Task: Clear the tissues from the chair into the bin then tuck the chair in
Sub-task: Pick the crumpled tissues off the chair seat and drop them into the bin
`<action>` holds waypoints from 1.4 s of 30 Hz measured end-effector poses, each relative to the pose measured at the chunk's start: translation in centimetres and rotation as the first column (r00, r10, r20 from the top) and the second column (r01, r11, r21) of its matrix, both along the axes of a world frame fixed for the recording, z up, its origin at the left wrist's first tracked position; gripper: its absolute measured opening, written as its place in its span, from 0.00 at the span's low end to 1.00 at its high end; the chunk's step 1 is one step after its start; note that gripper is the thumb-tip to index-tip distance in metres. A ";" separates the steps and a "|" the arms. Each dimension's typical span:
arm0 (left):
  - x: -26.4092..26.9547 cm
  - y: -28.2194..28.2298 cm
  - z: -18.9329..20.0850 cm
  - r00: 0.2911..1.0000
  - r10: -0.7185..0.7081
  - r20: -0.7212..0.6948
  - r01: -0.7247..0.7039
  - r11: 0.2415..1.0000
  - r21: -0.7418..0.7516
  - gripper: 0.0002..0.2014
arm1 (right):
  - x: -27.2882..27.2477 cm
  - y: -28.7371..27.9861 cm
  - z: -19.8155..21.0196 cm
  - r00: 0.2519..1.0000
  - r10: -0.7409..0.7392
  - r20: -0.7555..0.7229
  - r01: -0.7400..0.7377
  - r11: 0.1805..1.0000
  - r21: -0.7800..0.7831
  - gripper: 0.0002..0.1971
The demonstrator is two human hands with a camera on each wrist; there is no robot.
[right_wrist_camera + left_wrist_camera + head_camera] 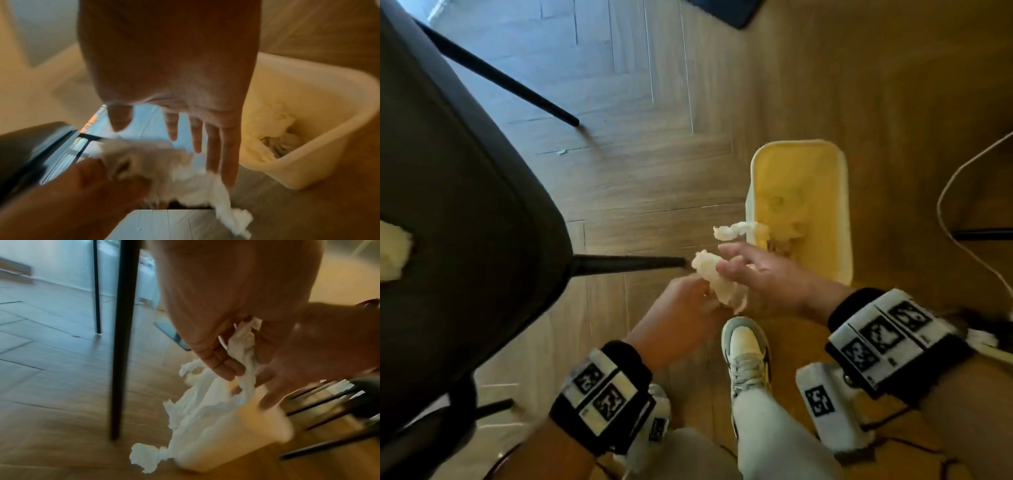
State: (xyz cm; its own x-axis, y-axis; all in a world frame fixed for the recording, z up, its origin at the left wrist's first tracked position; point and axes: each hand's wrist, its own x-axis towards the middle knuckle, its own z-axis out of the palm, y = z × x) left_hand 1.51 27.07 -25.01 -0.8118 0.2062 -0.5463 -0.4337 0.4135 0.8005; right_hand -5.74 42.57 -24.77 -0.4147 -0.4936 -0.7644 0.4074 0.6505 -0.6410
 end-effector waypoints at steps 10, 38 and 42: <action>-6.0 2.4 7.7 0.998 0.056 -0.031 -0.056 0.998 0.019 0.22 | -4.9 4.8 4.9 0.957 -0.286 0.050 0.282 0.957 0.073 0.15; -0.9 -7.6 13.8 0.959 0.282 0.013 -0.271 0.934 -0.234 0.06 | -4.2 0.3 -0.7 0.908 -0.234 -0.348 0.411 0.657 0.631 0.23; -1.7 -11.7 17.2 0.916 0.364 -0.169 -0.400 0.797 -0.452 0.04 | -4.4 -6.9 5.1 0.880 -0.063 -0.470 0.288 0.859 0.424 0.16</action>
